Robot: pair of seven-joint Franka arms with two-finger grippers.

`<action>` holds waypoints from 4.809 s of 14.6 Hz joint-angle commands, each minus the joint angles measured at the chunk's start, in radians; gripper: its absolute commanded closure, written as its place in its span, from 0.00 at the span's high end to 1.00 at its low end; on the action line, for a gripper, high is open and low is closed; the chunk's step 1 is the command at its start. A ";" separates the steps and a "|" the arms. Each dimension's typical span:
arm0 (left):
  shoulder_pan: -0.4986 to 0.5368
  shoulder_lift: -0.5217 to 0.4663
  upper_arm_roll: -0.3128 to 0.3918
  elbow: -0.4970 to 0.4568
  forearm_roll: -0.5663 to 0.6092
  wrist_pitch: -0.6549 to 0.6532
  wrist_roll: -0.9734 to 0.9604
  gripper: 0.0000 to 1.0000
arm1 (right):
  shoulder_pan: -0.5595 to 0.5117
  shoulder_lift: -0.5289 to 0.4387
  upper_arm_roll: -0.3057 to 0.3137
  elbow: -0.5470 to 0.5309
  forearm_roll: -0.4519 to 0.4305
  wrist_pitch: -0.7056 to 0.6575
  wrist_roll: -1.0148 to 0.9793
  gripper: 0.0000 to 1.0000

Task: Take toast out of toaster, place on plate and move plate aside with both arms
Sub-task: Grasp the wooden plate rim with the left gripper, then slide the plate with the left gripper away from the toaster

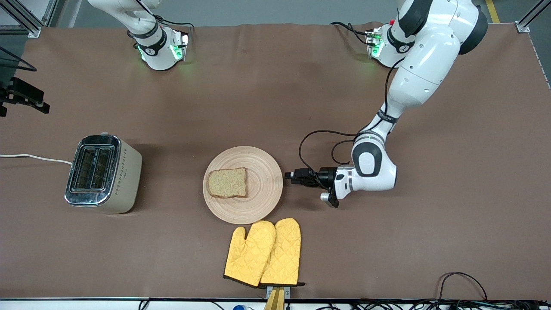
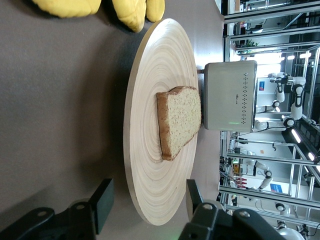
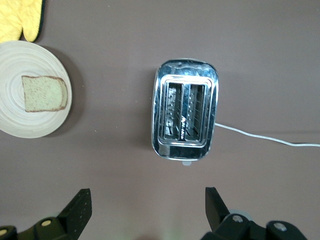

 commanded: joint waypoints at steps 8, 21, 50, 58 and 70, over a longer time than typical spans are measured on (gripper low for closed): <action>-0.044 0.068 0.000 0.053 -0.038 0.062 -0.005 0.59 | 0.028 -0.062 -0.045 -0.091 -0.006 -0.015 0.011 1.00; -0.087 0.103 0.003 0.116 -0.060 0.106 -0.002 0.07 | 0.016 -0.066 -0.064 -0.100 0.005 -0.005 -0.024 1.00; 0.487 -0.178 0.037 0.131 0.387 -0.343 -0.252 0.00 | 0.030 -0.062 -0.079 -0.096 0.026 -0.002 -0.046 1.00; 0.639 -0.159 0.043 0.119 0.456 -0.481 -0.174 0.00 | 0.024 -0.062 -0.076 -0.096 0.028 0.001 -0.049 1.00; 0.818 -0.070 0.049 0.117 0.575 -0.507 -0.069 0.00 | 0.028 -0.060 -0.076 -0.097 0.028 -0.004 -0.049 1.00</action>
